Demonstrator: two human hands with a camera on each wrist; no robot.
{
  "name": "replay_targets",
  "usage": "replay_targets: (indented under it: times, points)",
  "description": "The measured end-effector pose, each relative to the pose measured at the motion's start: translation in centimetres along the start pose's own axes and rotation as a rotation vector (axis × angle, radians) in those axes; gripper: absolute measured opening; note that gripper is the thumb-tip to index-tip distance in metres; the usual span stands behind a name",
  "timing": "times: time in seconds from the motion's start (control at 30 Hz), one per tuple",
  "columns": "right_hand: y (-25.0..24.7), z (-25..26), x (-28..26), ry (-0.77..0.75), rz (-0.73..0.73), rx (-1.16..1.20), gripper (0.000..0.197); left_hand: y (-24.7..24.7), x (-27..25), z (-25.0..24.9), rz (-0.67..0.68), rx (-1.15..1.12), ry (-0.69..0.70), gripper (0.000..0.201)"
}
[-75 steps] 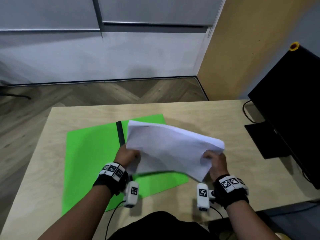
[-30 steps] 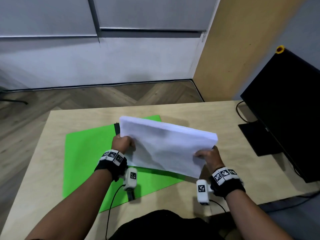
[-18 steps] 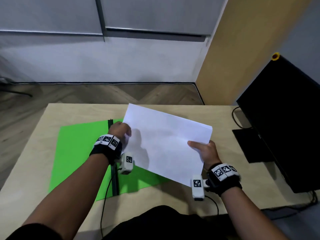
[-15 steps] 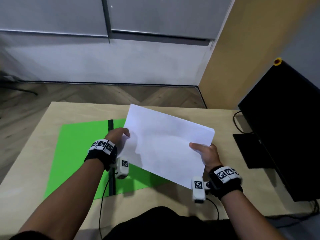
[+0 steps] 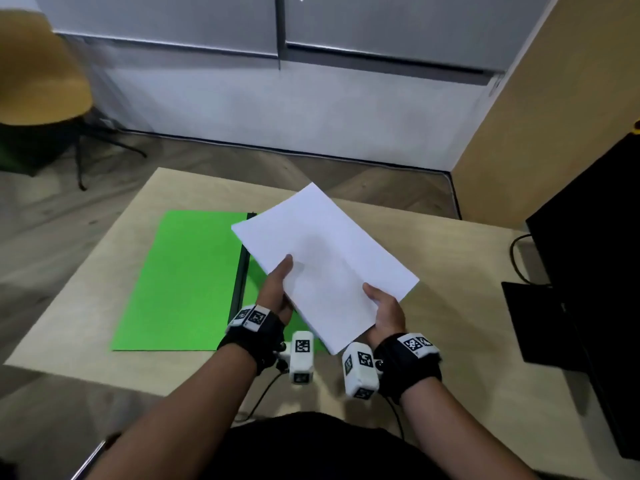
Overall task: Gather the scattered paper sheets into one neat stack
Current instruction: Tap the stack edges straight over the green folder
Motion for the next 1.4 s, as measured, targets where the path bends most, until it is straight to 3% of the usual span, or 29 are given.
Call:
replay_targets:
  times: [0.1,0.23,0.33,0.37,0.47,0.5,0.57,0.63,0.73,0.8,0.9,1.03,1.2,1.4]
  points:
    - [0.3,-0.9,0.1,0.024,0.013,0.024,0.051,0.2,-0.5,0.7,0.005,-0.013,-0.053,0.043]
    - [0.6,-1.9,0.5,-0.016,-0.034,0.023,0.028,-0.2,0.5,0.4,0.010,-0.025,-0.111,0.039]
    - [0.8,-3.0,1.5,-0.034,-0.122,0.057,0.031,-0.9,1.8,-0.2,-0.135,0.147,-0.103,0.021]
    - [1.0,-3.4,1.6,-0.035,-0.140,0.063,0.036,-1.6,2.8,-0.4,-0.176,0.206,-0.094,0.026]
    - [1.7,-4.8,1.7,-0.001,-0.099,0.058,0.051,-3.8,6.0,-1.5,-0.182,0.375,-0.091,0.073]
    - [2.1,-5.2,1.6,-0.001,-0.066,0.056,0.051,-4.7,7.2,-2.0,-0.173,0.412,-0.068,0.079]
    - [2.8,-5.9,1.5,-0.017,-0.018,0.059,0.046,-5.5,8.5,-3.1,-0.178,0.480,-0.045,0.071]
    - [3.5,-6.4,1.6,-0.041,-0.014,0.048,0.041,-6.2,9.3,-4.0,-0.204,0.612,-0.046,0.075]
    - [5.3,-7.8,1.8,-0.035,-0.092,0.020,0.034,-7.4,10.4,-5.1,-0.201,0.845,-0.131,0.066]
    - [6.0,-9.1,2.2,-0.059,-0.184,0.002,0.036,-8.1,11.1,-5.4,-0.154,0.952,-0.183,0.072]
    - [6.7,-11.2,2.8,-0.024,-0.272,0.000,0.038,-9.0,12.3,-5.7,-0.150,0.937,-0.162,0.070]
    - [7.2,-13.1,3.6,0.057,-0.343,0.001,0.029,-9.2,12.0,-5.8,-0.165,0.908,-0.157,0.100]
    - [8.3,-14.6,3.8,0.060,-0.372,0.050,0.035,-10.4,10.0,-5.5,-0.133,1.223,-0.069,0.073]
    - [7.7,-15.8,4.0,0.137,-0.321,0.028,0.042,-12.2,9.6,-4.4,-0.189,1.260,0.026,0.075]
Point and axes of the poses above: each hand's wrist, its own x-axis towards the middle knuckle, its own y-axis out of the palm, z = x × y, the point moved 1 cm from there along x, towards the middle knuckle, and after that the axes turned 9 degrees about -x, right-handed, at the moved point
